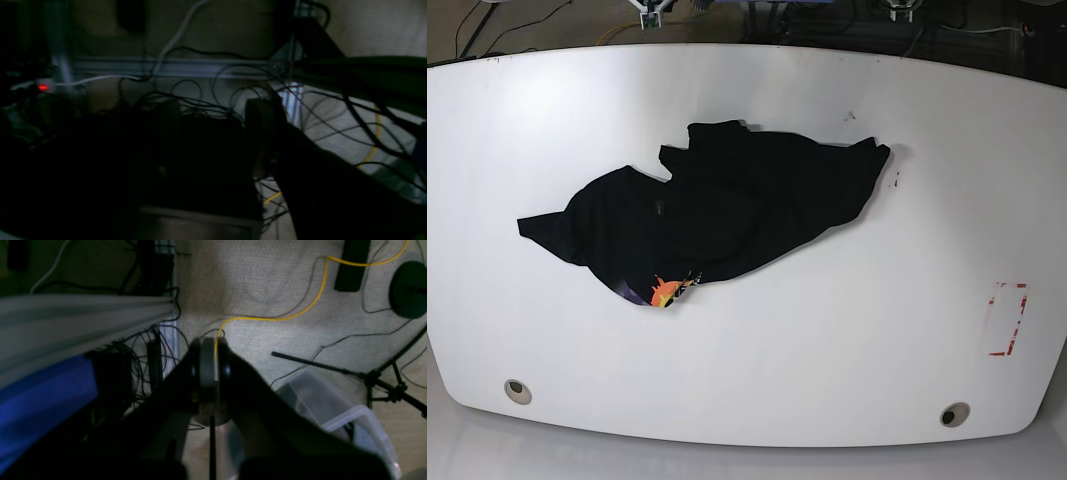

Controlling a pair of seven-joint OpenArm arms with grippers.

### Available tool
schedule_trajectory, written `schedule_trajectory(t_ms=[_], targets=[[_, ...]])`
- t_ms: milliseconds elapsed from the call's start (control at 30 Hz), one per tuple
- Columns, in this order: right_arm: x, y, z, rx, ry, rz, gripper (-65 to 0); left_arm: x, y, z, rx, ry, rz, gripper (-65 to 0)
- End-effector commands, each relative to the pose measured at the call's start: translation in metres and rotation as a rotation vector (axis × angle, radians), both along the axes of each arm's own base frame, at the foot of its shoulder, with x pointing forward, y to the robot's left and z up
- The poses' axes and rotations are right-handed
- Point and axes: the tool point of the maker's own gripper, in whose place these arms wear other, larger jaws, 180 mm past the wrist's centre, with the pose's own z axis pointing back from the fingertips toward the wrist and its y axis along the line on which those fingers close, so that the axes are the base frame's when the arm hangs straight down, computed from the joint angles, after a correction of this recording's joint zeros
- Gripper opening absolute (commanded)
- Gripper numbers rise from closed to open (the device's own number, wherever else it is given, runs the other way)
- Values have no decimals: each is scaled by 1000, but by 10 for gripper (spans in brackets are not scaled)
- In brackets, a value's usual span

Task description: Layout the t-shirt on the table in an organized manner, then fold the t-shirt properly

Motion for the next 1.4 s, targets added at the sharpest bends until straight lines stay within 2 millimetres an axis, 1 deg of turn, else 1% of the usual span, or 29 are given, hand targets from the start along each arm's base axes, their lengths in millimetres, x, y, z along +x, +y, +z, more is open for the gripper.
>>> schedule_trajectory(t_ms=[0,100,267,400,567,667,733,767,1000,1133,1267,1367], targets=[[-7,-2,11,-3,-17,2,-637,-6,2,9,11,-16,-10,-361],[-12,-4,22,-11,-33,9,-637,-7,6,20,26,-36,-22,-361],[-20,1,38,-13,-30,3,-637,-7,8,36,45,-68,-40,-361],[-23,0,53,-19,-38,14,-637,-8,11,49,61,-90,-55,-361],[-20,-3,75,-15,-79,-7,-637,-8,12,68,77,-123,-75,-361],[-20,-4,87,-12,-99,-21,-637,-6,7,79,75,-143,-100,-361],[-22,-5,93,-14,-102,-19,-637,-6,7,86,72,-155,-100,-361],[-25,-5,98,-16,-102,-16,-637,-5,8,93,71,-171,-89,-361],[-26,-7,121,-24,-128,-4,-637,3,13,122,68,-239,-45,-361],[-27,-7,134,-29,-139,3,-637,3,13,132,75,-252,-56,-361],[-23,-6,150,-32,-165,14,-637,5,12,141,77,-265,-68,-361],[-21,-6,160,-35,-181,20,-637,6,4,146,61,-274,-80,-361]])
